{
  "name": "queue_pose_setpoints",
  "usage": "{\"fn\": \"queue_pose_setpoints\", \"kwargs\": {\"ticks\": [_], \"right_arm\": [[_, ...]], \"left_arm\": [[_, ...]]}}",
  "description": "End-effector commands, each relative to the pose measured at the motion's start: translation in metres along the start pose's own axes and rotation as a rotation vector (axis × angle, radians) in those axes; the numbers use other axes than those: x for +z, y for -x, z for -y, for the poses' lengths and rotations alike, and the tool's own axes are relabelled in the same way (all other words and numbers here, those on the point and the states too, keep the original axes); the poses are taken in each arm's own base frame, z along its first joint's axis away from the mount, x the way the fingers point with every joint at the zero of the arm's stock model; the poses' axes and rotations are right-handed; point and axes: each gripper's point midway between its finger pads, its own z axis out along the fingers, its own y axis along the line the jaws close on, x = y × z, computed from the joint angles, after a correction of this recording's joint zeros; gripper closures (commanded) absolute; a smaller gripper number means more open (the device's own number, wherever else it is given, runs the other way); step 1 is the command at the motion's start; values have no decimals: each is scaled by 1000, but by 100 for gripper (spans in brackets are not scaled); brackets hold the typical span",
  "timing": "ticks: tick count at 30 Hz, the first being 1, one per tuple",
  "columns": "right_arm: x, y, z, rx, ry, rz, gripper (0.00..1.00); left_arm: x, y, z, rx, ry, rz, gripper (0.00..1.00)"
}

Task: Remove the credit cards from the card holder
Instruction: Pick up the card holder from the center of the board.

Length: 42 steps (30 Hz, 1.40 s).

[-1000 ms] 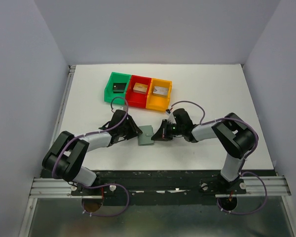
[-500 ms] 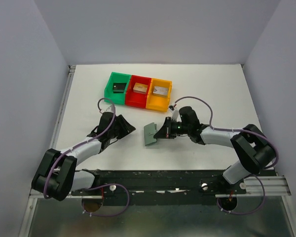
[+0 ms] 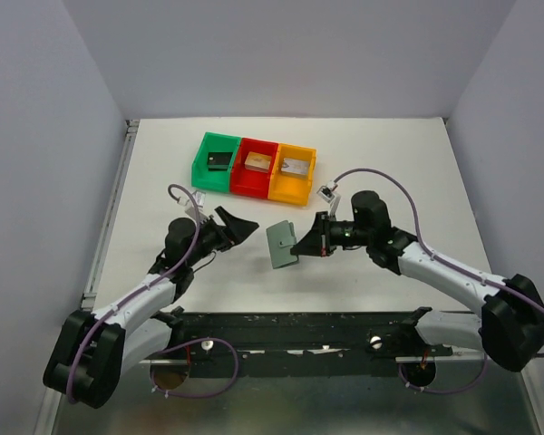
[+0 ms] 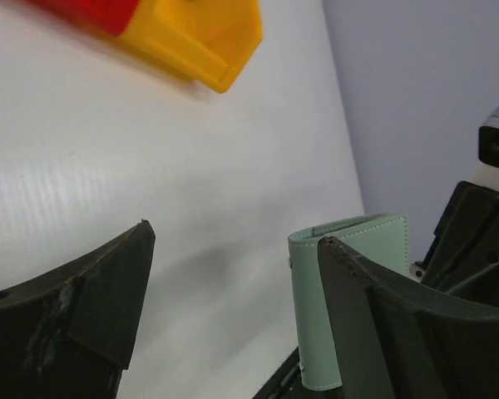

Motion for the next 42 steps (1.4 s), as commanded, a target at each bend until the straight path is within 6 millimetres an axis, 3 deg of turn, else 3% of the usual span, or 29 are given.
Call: {"fn": "queue_pose_setpoints", "kwargs": {"ticks": [1, 8, 14, 29, 35, 42], "right_arm": [[-20, -1, -41, -103, 109, -34, 100], [-42, -2, -80, -185, 254, -13, 100], [-51, 6, -105, -215, 330, 4, 100], [-57, 26, -128, -247, 377, 47, 100], [-55, 29, -132, -248, 399, 43, 100], [-53, 27, -129, -243, 401, 30, 100]], "left_arm": [[-17, 16, 76, 76, -319, 16, 2], [-53, 14, 128, 142, -591, 15, 1], [-72, 4, 154, 167, -758, -58, 1], [-71, -11, 142, 181, -704, -111, 1], [-73, -19, 156, 189, -760, -156, 3], [-78, -24, 181, 188, -859, -178, 20]]}}
